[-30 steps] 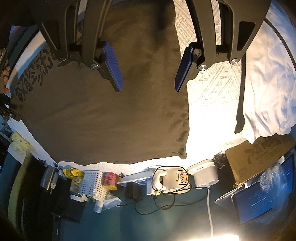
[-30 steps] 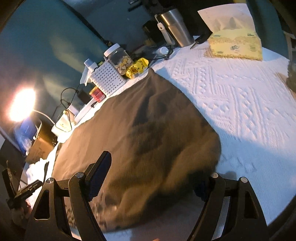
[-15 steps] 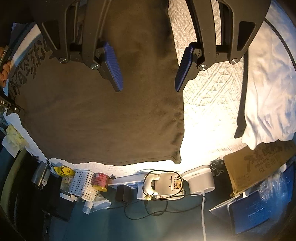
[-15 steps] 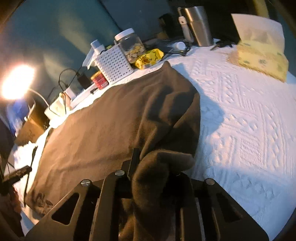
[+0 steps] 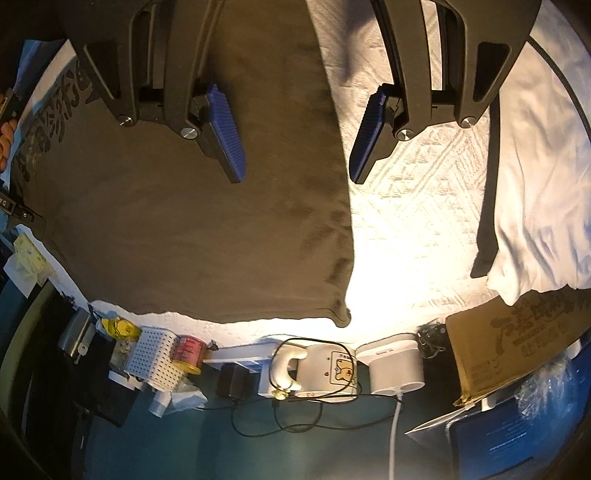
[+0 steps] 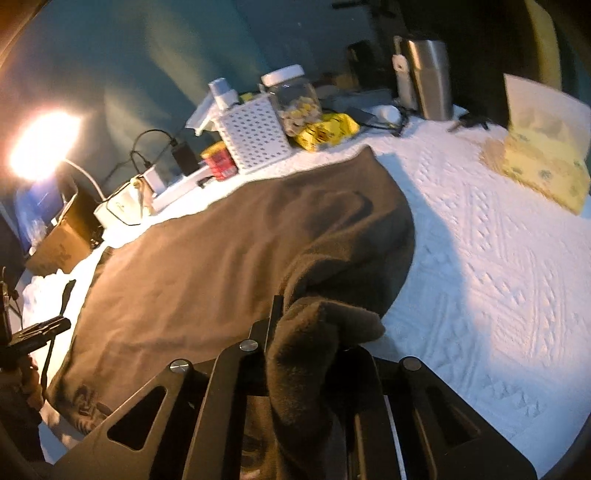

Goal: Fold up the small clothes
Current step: 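Grasp the shirt side with the right tool and fold it over the middle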

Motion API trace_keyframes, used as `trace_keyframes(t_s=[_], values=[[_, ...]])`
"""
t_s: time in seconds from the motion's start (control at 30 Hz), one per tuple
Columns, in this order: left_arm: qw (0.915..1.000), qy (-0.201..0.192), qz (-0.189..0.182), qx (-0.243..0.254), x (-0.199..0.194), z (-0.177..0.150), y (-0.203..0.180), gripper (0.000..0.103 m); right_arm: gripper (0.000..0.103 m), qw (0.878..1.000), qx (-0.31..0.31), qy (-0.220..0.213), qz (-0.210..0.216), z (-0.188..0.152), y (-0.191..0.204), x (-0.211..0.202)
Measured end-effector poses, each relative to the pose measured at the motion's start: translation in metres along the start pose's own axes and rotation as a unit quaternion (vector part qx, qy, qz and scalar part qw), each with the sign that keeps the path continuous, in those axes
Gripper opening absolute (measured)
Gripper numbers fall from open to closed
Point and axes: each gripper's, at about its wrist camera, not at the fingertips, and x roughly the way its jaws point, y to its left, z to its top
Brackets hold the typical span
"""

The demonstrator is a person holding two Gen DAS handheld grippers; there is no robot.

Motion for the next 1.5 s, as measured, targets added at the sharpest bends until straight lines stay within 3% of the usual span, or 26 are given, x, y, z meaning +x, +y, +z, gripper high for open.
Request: trace_keyframes(t_s=[0.27, 0.5, 1.13, 1.37, 1.5], values=[[0.9998, -0.005, -0.007, -0.016, 0.003, -0.001, 0.018, 0.058, 0.01, 0.997, -0.077, 0.002, 0.021, 0.016, 0.07, 0.009], [0.9995, -0.014, -0.015, -0.022, -0.001, -0.006, 0.033, 0.058, 0.01, 0.991, -0.125, 0.02, 0.047, 0.012, 0.121, 0.027], [0.9986, -0.036, -0.007, -0.04, -0.014, -0.015, 0.07, 0.058, 0.01, 0.961, -0.247, 0.061, 0.11, -0.031, 0.239, 0.053], [0.9983, -0.037, -0.005, -0.044, -0.019, -0.023, 0.08, 0.058, 0.011, 0.945, -0.294, 0.096, 0.11, -0.056, 0.275, 0.063], [0.998, -0.036, 0.001, -0.051, -0.023, -0.028, 0.089, 0.058, 0.021, 0.939, -0.31, 0.109, 0.103, -0.066, 0.291, 0.063]])
